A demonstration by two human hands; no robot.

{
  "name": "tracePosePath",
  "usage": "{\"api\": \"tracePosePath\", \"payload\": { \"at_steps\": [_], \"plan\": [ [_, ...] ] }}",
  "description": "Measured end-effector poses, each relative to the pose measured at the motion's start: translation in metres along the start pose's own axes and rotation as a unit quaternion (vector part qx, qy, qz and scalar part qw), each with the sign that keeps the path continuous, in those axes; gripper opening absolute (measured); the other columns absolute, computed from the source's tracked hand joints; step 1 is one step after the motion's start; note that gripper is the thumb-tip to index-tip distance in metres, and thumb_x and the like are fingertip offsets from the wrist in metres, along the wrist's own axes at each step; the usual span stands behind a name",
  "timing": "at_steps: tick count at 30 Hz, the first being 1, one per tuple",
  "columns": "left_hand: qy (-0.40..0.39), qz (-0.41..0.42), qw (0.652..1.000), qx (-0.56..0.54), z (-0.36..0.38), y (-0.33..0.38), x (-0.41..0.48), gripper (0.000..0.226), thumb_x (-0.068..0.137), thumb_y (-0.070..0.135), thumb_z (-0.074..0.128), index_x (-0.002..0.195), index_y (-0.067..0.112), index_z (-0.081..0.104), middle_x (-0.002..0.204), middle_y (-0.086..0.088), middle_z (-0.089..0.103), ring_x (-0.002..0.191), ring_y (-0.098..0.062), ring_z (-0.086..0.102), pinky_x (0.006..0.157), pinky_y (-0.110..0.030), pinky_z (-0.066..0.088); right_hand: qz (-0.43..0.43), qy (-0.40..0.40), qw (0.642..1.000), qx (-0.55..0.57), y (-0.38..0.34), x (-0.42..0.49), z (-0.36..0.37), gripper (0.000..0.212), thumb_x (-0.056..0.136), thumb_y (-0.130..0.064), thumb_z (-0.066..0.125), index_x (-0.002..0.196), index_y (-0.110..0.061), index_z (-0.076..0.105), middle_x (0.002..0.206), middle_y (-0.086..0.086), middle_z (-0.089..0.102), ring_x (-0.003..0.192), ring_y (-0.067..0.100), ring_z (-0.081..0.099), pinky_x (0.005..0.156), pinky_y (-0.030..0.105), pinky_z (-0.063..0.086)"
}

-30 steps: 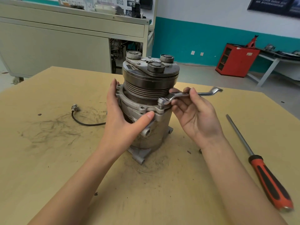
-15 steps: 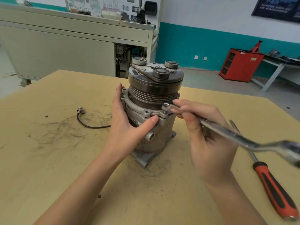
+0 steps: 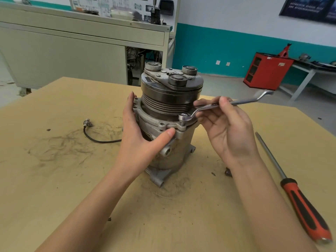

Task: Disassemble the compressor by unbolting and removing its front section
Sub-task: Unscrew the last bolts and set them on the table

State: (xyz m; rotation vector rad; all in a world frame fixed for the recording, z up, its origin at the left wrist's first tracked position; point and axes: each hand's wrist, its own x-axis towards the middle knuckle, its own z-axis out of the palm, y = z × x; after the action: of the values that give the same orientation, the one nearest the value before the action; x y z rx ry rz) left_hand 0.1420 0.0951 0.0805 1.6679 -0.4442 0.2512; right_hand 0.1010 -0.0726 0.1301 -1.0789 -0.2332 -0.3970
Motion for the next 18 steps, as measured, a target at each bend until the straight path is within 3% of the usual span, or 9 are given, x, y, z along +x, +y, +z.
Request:
{"api": "tracePosePath", "payload": {
  "at_steps": [5, 10, 14, 18],
  "plan": [
    [-0.002, 0.0, 1.0, 0.002, 0.0, 0.0, 0.0, 0.115, 0.059, 0.065, 0.069, 0.15, 0.041, 0.003, 0.155, 0.019, 0.017, 0.141, 0.004, 0.023, 0.119, -0.036, 0.026, -0.161, 0.036, 0.98, -0.111, -0.005, -0.012, 0.007, 0.024, 0.098, -0.018, 0.039, 0.087, -0.007, 0.056, 0.088, 0.01, 0.072, 0.079, 0.024, 0.07, 0.07, 0.027, 0.054],
    [-0.005, 0.001, 1.0, 0.001, -0.001, 0.0, 0.001, 0.116, 0.06, 0.064, 0.069, 0.15, 0.039, 0.002, 0.156, 0.018, 0.016, 0.142, 0.001, 0.022, 0.119, -0.038, 0.026, -0.319, 0.02, 0.907, -0.275, -0.003, -0.031, 0.021, 0.009, 0.096, -0.015, 0.047, 0.093, -0.015, 0.055, 0.09, 0.008, 0.07, 0.082, 0.021, 0.071, 0.07, 0.034, 0.057],
    [-0.004, 0.002, 1.0, 0.0, -0.001, 0.0, 0.0, 0.116, 0.06, 0.063, 0.07, 0.151, 0.039, 0.003, 0.157, 0.015, 0.018, 0.142, -0.001, 0.024, 0.118, -0.04, 0.027, -0.361, -0.01, 0.862, -0.354, 0.006, -0.04, 0.022, 0.014, 0.096, -0.02, 0.048, 0.097, -0.009, 0.056, 0.096, 0.007, 0.066, 0.091, 0.021, 0.068, 0.076, 0.039, 0.056],
    [-0.005, 0.002, 1.0, -0.001, -0.001, 0.0, 0.0, 0.116, 0.06, 0.063, 0.07, 0.151, 0.037, 0.004, 0.156, 0.014, 0.021, 0.142, -0.002, 0.025, 0.117, -0.04, 0.028, -0.383, 0.008, 0.829, -0.407, 0.014, -0.048, 0.022, 0.02, 0.097, -0.028, 0.047, 0.1, -0.009, 0.054, 0.098, 0.009, 0.066, 0.098, 0.016, 0.066, 0.082, 0.03, 0.053]
  ]
}}
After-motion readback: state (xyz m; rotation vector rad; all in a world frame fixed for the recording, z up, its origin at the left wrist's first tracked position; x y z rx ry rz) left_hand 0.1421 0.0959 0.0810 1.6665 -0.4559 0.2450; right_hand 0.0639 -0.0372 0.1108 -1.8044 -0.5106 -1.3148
